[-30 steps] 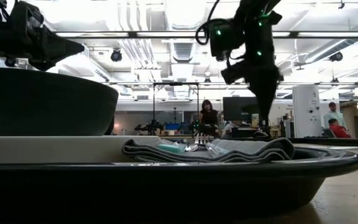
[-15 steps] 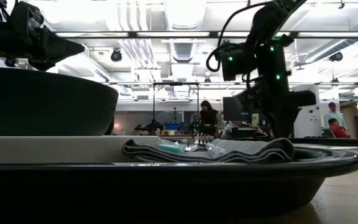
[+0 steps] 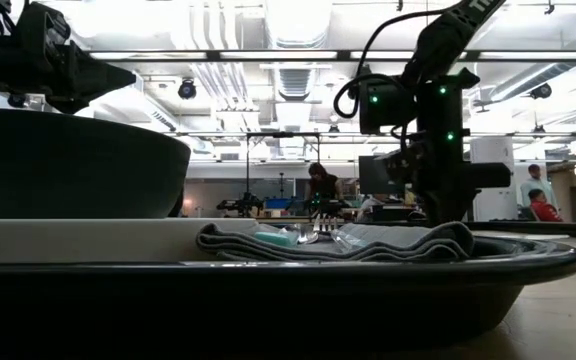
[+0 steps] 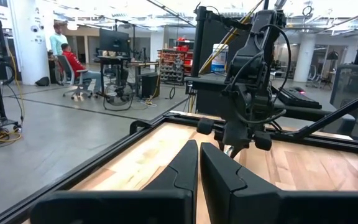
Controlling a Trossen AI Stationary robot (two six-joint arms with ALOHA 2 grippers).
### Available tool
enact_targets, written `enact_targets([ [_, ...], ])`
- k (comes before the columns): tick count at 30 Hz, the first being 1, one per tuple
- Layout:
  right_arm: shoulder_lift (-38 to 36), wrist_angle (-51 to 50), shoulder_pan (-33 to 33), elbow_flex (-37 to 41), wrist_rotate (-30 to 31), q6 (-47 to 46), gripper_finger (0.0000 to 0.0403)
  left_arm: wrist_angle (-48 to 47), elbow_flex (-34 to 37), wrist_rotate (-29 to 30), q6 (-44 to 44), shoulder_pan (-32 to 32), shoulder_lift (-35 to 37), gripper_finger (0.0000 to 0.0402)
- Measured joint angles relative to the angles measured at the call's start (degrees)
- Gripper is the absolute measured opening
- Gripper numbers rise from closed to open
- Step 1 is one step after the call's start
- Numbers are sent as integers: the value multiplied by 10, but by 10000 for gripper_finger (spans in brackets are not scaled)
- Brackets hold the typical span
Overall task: Set up tray
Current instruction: Put the white and green knife on the gray napkin to the left of the white and green fork
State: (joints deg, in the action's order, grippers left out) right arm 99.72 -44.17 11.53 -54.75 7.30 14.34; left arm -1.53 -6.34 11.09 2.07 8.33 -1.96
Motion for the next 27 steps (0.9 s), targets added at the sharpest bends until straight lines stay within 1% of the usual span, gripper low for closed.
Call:
enact_targets([
  [2, -1, 3, 0, 4, -3, 10, 86, 0, 0, 0, 0, 0, 0, 0],
  [6, -1, 8, 1, 10, -33, 40, 67, 0, 0, 0, 0, 0, 0, 0],
  [12, 0, 4, 0, 4, -37, 34, 23, 0, 0, 0, 0, 0, 0, 0],
  [20, 4, 4, -4, -30, -56, 32, 19, 0, 0, 6, 0, 0, 0, 0],
  [27, 4, -59, -29, -78, -54, 62, 18, 0, 0, 14, 0, 0, 0, 0],
])
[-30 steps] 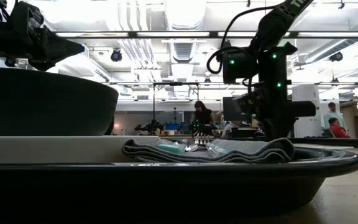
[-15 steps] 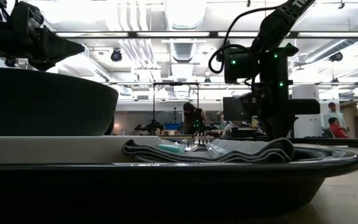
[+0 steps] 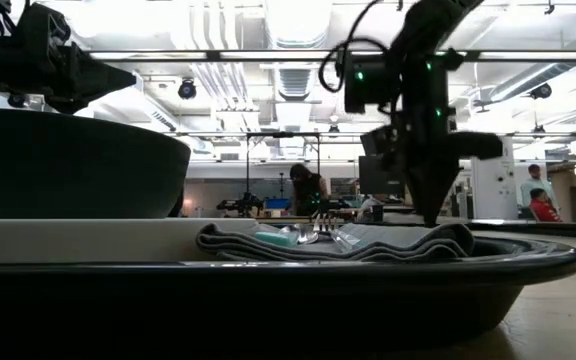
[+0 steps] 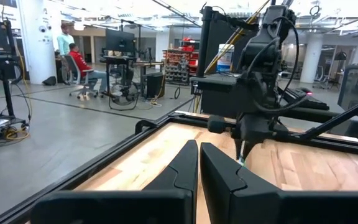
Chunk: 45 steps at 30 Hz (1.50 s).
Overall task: Set up tray
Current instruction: Put the white and green knife on the gray napkin to the left of the white and green fork
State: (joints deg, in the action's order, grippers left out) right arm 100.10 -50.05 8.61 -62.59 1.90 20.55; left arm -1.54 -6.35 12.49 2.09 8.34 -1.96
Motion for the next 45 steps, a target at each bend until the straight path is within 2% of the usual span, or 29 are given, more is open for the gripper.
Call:
enact_targets([
  [8, 0, -45, -63, -117, -7, 41, 16, 0, 0, 0, 0, 0, 0, 0],
  [15, 1, -46, -138, -206, -9, 159, 16, 0, 0, 0, 0, 0, 0, 0],
  [20, 15, -45, -183, -233, -9, 230, 16, 0, 0, -1, 0, 0, 0, 0],
  [25, 49, -47, -228, -247, 1, 276, 16, 0, 0, -1, 0, 0, 0, 0],
  [29, 84, -55, -261, -271, 39, 300, 16, 0, 0, -1, 0, 0, 0, 0],
  [45, 255, -80, -294, -468, 42, 384, 15, 0, 0, -1, 0, 0, 0, 0],
])
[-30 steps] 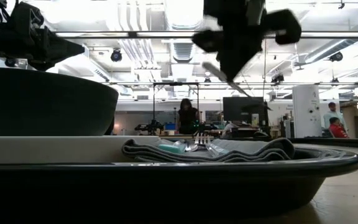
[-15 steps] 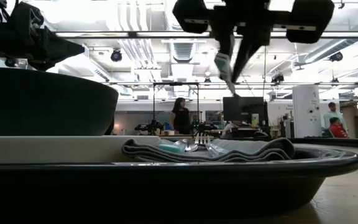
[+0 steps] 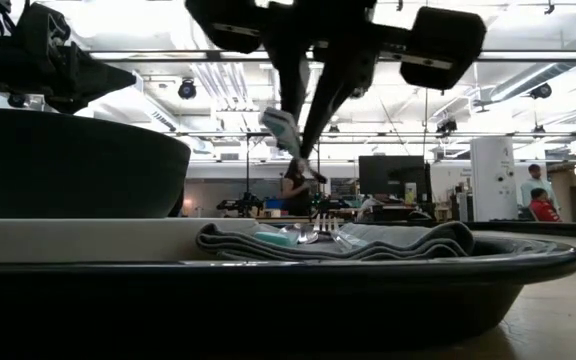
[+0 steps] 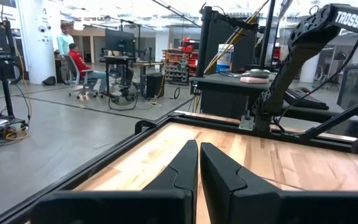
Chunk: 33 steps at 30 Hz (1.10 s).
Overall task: Set up tray
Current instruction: Put the white and green knife on the gray napkin to the left of the white and green fork
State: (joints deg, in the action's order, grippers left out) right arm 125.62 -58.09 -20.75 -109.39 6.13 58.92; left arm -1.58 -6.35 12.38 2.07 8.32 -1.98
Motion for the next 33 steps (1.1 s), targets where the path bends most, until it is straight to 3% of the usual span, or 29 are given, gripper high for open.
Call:
enact_targets([
  [12, 24, -15, -1, 8, -1, 72, 15, -1, 0, 0, 0, 0, 0, 0],
  [26, 25, 40, -4, 52, -6, 75, 16, -1, 0, 0, 0, 0, 0, 0],
  [33, 25, 51, -4, 54, -18, 51, 70, -1, 0, 0, 0, 0, 0, 0],
])
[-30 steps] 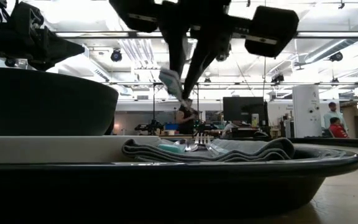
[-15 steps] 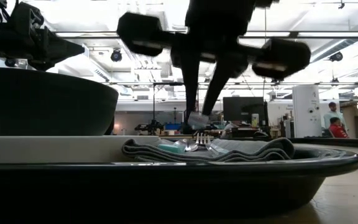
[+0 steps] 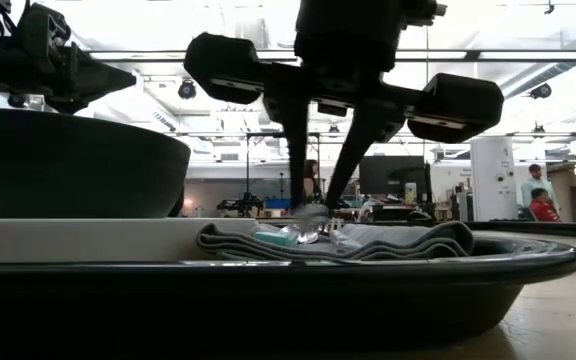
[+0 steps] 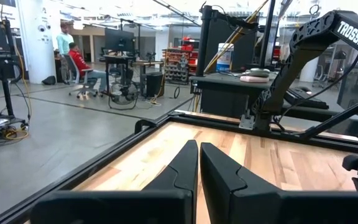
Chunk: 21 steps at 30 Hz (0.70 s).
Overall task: Set up tray
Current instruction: Put the white and green knife on the gray napkin to the left of the white and green fork, then return to Home Position
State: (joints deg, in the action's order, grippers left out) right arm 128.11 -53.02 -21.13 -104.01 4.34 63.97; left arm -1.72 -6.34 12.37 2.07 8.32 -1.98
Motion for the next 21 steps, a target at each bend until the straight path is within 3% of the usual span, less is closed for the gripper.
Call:
enact_targets([
  [7, 0, 2, 0, -7, 16, -74, 122, 0, 0, 0, 0, 0, 0, 0],
  [11, -9, 7, 5, -42, 26, -237, 131, 0, 0, 0, 0, 0, 0, 0],
  [16, -56, 33, 41, -60, -44, -520, 94, 0, 0, 0, 0, 0, 0, 0],
  [21, -108, 173, 59, -4, -57, -613, 28, 0, 0, 0, 0, 0, 0, 0],
])
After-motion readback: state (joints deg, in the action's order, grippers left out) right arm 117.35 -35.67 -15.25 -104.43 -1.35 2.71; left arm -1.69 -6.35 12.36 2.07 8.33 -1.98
